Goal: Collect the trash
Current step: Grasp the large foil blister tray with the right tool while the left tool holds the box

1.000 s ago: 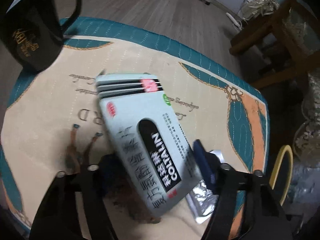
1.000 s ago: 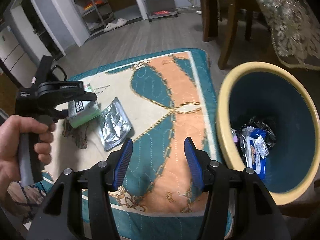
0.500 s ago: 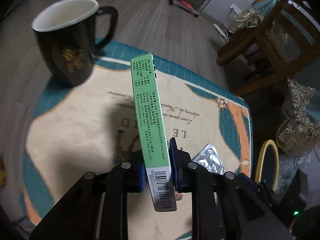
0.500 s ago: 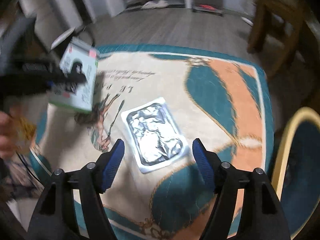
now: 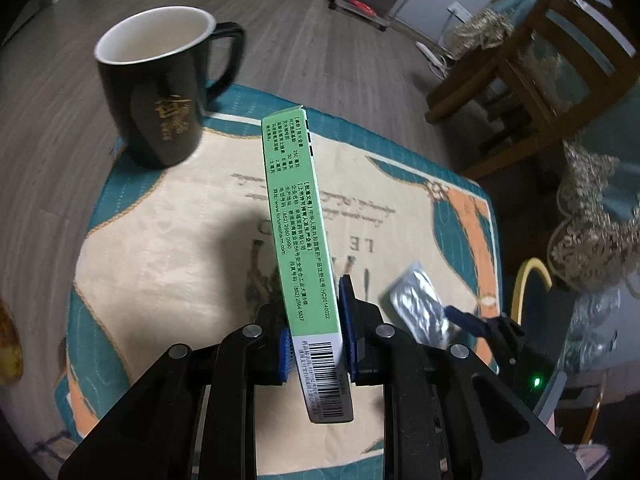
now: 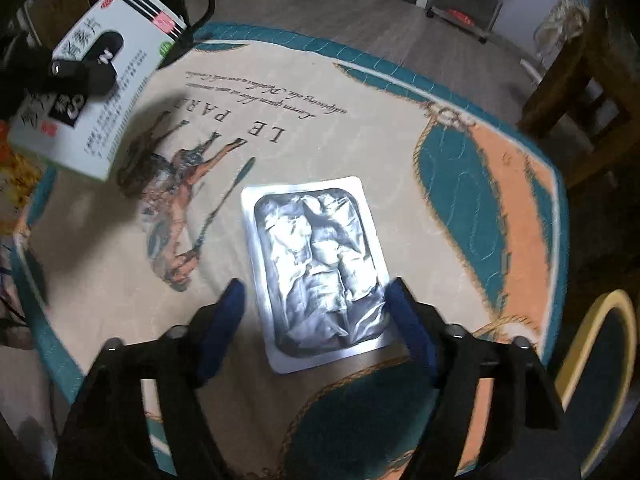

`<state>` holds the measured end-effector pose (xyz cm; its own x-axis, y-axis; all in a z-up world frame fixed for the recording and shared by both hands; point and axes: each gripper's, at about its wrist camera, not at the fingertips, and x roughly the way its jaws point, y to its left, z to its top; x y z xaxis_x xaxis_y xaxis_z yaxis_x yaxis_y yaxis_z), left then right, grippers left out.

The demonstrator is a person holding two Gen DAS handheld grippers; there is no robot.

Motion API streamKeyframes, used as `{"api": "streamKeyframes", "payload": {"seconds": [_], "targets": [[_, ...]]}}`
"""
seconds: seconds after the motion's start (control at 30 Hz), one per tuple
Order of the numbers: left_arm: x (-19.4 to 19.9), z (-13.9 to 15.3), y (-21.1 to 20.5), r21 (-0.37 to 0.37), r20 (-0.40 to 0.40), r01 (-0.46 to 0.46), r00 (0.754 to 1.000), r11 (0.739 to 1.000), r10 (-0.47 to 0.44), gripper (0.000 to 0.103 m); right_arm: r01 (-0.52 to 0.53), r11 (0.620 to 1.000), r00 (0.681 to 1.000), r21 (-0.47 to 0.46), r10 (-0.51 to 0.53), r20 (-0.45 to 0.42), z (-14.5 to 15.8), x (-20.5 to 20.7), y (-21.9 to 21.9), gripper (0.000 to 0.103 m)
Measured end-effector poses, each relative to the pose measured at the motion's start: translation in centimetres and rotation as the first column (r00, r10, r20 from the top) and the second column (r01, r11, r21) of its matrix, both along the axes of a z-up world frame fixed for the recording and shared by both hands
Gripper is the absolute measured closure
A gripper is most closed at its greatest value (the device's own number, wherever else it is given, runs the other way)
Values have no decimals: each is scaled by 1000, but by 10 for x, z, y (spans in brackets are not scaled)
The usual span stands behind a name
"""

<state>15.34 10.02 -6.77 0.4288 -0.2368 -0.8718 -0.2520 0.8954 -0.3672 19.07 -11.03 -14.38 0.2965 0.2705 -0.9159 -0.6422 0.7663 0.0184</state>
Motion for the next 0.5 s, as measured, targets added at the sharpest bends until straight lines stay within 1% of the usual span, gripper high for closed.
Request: {"api": "streamKeyframes", "payload": {"seconds": [0.03, 0.2, 0.27, 0.5], "targets": [[0, 1, -4, 5, 1, 10, 1000, 1000, -10, 82, 8, 1000, 1000, 1, -8, 2, 1, -1, -2, 43], [-4, 7, -16, 20, 7, 39, 999, 999, -39, 82, 40, 996, 999, 75, -38, -30, 9, -10, -14, 44], [-6, 10, -22, 28, 10, 53, 999, 998, -54, 82, 69, 992, 997, 101, -66, -33, 15, -15, -21, 44], [-11, 22, -44, 32, 33, 105, 994, 994, -106, 82, 136, 977, 991, 164, -136, -13, 43, -31, -47, 44]]}}
